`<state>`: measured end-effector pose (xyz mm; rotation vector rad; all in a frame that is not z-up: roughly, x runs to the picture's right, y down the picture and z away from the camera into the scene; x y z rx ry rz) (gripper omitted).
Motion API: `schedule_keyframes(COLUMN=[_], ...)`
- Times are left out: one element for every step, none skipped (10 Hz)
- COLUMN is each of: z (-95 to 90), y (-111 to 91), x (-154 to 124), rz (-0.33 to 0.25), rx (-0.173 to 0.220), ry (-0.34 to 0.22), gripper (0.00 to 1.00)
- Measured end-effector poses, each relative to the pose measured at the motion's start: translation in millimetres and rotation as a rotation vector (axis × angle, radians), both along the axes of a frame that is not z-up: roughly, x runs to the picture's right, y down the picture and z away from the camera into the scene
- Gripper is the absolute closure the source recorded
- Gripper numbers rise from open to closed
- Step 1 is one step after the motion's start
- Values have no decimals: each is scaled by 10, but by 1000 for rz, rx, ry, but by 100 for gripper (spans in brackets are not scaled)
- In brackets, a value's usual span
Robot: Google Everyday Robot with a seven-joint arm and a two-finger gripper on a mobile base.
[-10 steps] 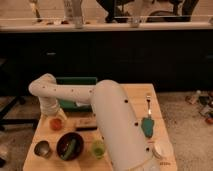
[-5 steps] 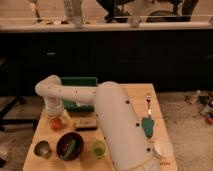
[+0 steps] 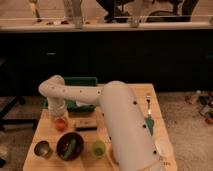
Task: Place apple in metal cup
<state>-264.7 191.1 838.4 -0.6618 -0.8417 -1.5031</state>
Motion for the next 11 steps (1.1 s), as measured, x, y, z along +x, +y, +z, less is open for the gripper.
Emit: schedule_keyframes(z=[-54, -160, -241, -319, -437, -490, -585, -655, -710, -778, -820], y=[-25, -78, -110, -140, -163, -162, -175, -180, -155, -129, -109], x=[4, 12, 11, 4, -5, -10, -23, -28, -29, -33, -39], rz=[6, 8, 6, 5, -1, -7, -12, -18, -26, -35, -40], rx=[7, 20, 29, 39, 54, 61, 71, 77, 79, 81, 82], ry=[-10, -23, -32, -42, -59, -68, -80, -87, -91, -95, -95], gripper=[84, 95, 99, 100, 100, 100, 100, 100, 100, 100, 100])
